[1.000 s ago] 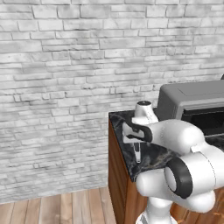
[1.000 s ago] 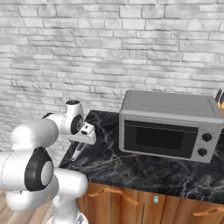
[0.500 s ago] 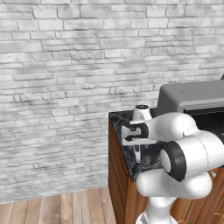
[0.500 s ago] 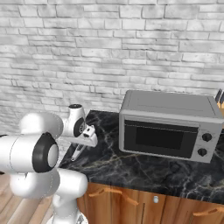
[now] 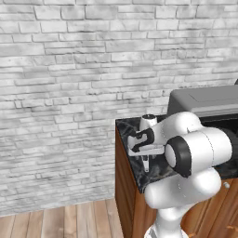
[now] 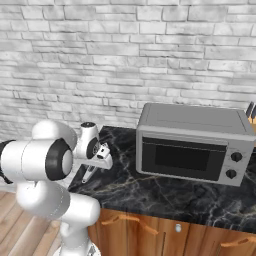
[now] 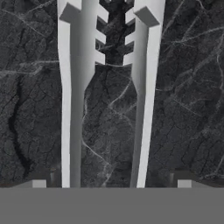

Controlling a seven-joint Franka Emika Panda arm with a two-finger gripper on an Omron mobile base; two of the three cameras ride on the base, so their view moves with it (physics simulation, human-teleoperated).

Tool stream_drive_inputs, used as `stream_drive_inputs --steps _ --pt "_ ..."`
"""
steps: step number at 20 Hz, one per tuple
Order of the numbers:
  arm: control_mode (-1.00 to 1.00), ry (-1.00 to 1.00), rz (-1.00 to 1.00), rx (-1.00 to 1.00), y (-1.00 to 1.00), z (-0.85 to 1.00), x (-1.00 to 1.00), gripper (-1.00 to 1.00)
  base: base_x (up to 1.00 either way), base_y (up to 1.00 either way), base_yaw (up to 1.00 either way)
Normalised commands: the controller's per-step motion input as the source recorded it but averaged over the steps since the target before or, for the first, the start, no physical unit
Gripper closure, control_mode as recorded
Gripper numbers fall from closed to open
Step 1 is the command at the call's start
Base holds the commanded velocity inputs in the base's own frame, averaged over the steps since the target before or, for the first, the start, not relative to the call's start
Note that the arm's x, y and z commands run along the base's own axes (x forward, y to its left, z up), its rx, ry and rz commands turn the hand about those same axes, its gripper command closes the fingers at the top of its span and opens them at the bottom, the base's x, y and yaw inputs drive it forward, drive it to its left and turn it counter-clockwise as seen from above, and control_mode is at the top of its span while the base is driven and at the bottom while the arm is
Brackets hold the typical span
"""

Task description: Pick up the tongs from the counter and place them near the plate next to the oven.

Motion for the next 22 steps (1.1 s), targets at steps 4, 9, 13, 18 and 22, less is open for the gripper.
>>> stream_drive_inputs --steps 4,9,13,18,22 --pt "-1.00 0.01 0.00 0.00 0.00 -0.27 0.14 1.00 0.00 0.00 0.00" --pt "-1.00 -0.05 0.00 0.00 0.00 -0.07 -0.01 1.00 0.00 0.00 0.00" --pt "-1.00 -0.17 0.00 0.00 -0.08 0.34 -0.26 1.00 0.00 0.00 0.00" --pt "-1.00 -0.12 0.00 0.00 -0.16 0.74 -0.13 1.00 0.00 0.00 0.00" --pt "-1.00 -0.01 0.01 0.00 -0.19 0.74 -0.02 1.00 0.00 0.00 0.00"
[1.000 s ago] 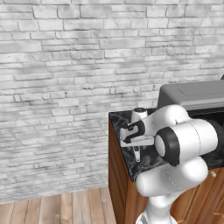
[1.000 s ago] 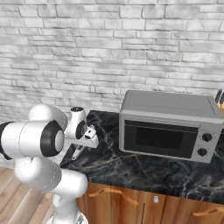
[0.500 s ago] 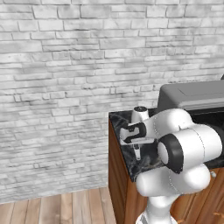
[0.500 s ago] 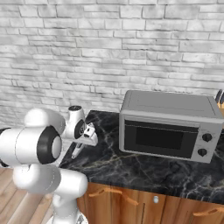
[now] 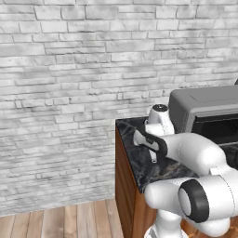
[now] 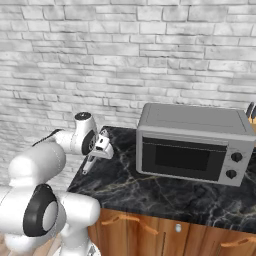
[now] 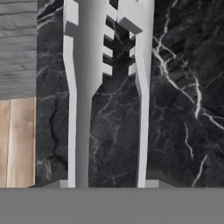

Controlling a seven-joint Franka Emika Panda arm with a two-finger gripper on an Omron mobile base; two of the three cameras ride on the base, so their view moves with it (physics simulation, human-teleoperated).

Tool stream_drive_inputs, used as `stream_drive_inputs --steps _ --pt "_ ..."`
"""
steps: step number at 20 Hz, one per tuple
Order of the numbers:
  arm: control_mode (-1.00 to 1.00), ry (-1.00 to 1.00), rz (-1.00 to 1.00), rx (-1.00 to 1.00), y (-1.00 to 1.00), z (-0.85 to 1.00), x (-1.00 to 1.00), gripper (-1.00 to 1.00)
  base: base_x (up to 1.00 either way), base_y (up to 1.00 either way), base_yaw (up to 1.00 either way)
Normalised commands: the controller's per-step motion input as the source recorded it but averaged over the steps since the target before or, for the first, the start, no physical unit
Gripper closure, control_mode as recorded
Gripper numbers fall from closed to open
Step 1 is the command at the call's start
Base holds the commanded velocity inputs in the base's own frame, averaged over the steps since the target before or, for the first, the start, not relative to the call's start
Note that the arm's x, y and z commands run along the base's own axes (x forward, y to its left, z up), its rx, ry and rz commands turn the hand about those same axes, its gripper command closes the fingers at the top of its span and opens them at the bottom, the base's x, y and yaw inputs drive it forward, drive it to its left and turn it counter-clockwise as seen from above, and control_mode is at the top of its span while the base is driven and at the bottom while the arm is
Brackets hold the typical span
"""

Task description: Pick up the tongs from the counter and place them near the plate next to the oven.

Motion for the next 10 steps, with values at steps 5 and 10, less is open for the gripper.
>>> stream_drive_inputs --steps 5,10 --pt "-1.00 -0.03 0.02 0.00 -0.07 0.76 -0.03 1.00 0.00 0.00 0.00" --pt "-1.00 -0.04 0.04 0.00 -0.01 0.76 -0.01 1.00 0.00 0.00 0.00"
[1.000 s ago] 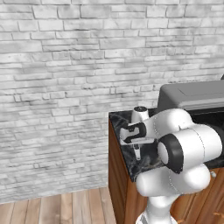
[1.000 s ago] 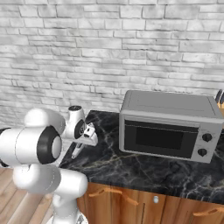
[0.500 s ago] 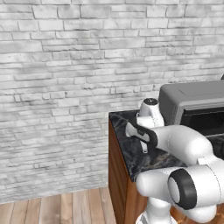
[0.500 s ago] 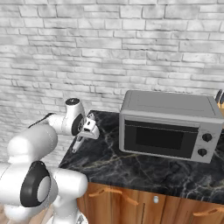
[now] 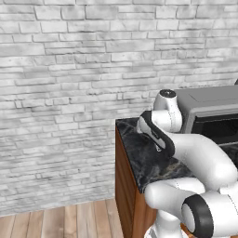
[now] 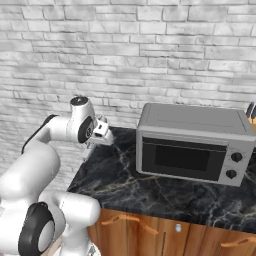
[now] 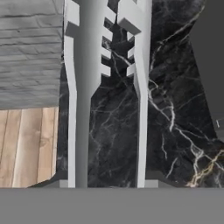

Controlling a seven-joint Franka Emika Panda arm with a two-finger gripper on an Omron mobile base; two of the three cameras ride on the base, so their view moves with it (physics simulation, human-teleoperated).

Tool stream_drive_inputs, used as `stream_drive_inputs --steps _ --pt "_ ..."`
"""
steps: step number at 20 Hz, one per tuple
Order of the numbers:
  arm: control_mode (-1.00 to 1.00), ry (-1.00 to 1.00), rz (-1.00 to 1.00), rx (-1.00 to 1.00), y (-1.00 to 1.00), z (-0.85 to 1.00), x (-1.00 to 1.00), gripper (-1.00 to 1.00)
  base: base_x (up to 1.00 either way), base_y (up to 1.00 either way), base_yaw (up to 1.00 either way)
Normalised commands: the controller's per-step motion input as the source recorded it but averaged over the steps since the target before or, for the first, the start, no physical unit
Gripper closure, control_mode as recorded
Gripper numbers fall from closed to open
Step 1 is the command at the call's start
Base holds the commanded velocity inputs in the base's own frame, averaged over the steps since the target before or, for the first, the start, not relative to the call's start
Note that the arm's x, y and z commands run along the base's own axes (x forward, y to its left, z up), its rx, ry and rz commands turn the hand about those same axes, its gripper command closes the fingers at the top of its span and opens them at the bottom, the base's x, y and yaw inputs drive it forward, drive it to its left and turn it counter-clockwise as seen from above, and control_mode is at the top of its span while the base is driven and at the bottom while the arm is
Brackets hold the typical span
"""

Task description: Pick up the tongs from the counter and place them near the plate next to the oven.

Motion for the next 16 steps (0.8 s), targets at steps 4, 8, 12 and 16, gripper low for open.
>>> stream_drive_inputs --steps 4,8,12,16 --pt "-1.00 0.02 0.00 0.00 0.01 0.52 0.01 1.00 0.00 0.00 0.00" --pt "-1.00 0.00 0.00 0.00 0.00 0.38 -0.03 1.00 0.00 0.00 0.00" --pt "-1.00 -0.09 0.00 0.00 0.01 0.11 -0.21 1.00 0.00 0.00 0.00" --pt "-1.00 -0.10 0.04 -0.05 0.22 0.00 -0.31 1.00 0.00 0.00 0.00"
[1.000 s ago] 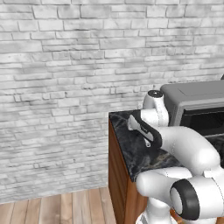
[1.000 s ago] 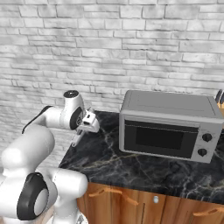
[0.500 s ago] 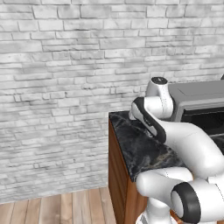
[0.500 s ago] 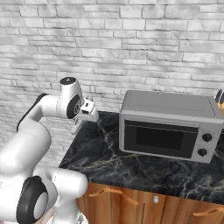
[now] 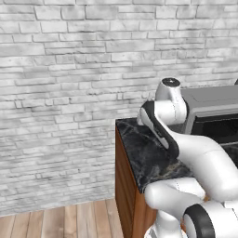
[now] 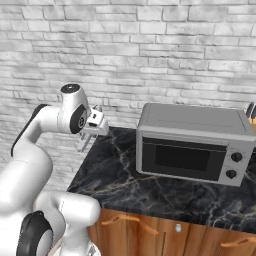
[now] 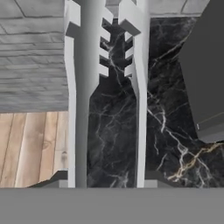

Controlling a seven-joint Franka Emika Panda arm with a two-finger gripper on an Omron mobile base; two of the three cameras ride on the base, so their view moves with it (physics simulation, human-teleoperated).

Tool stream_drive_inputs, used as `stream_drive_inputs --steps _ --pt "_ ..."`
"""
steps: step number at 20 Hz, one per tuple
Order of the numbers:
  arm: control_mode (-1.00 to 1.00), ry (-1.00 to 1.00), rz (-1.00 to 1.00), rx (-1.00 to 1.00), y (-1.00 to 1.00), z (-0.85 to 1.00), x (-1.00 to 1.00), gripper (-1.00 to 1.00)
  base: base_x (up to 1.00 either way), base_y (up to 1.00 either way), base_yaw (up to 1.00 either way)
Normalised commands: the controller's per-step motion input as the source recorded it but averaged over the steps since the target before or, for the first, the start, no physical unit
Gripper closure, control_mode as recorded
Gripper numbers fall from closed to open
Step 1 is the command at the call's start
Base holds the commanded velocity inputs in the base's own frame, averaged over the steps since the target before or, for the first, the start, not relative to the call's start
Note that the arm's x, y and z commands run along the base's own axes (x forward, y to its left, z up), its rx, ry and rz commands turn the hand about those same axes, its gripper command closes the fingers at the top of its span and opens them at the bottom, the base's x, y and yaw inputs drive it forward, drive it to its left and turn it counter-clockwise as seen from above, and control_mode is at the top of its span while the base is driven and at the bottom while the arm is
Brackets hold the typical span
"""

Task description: Pick up the tongs from the counter and place them near the plate next to the oven.

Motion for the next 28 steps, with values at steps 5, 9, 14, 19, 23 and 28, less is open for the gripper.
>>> stream_drive_inputs --steps 5,9,14,19,23,28 --pt "1.00 -0.11 0.01 -0.05 0.15 0.00 -0.46 1.00 -0.15 0.05 -0.02" --pt "1.00 0.00 0.00 0.00 0.00 0.00 0.00 1.00 -0.76 0.06 -0.50" --pt "1.00 0.00 0.00 0.00 0.00 0.00 0.00 1.00 -0.44 0.02 -0.89" --pt "1.00 0.00 0.00 0.00 0.00 0.00 0.00 1.00 -0.28 0.00 -0.91" --pt "1.00 0.00 0.00 0.00 0.00 0.00 0.00 1.00 -0.23 -0.01 -0.88" --pt "1.00 0.00 0.00 0.00 0.00 0.00 0.00 1.00 -0.15 0.00 -0.92"
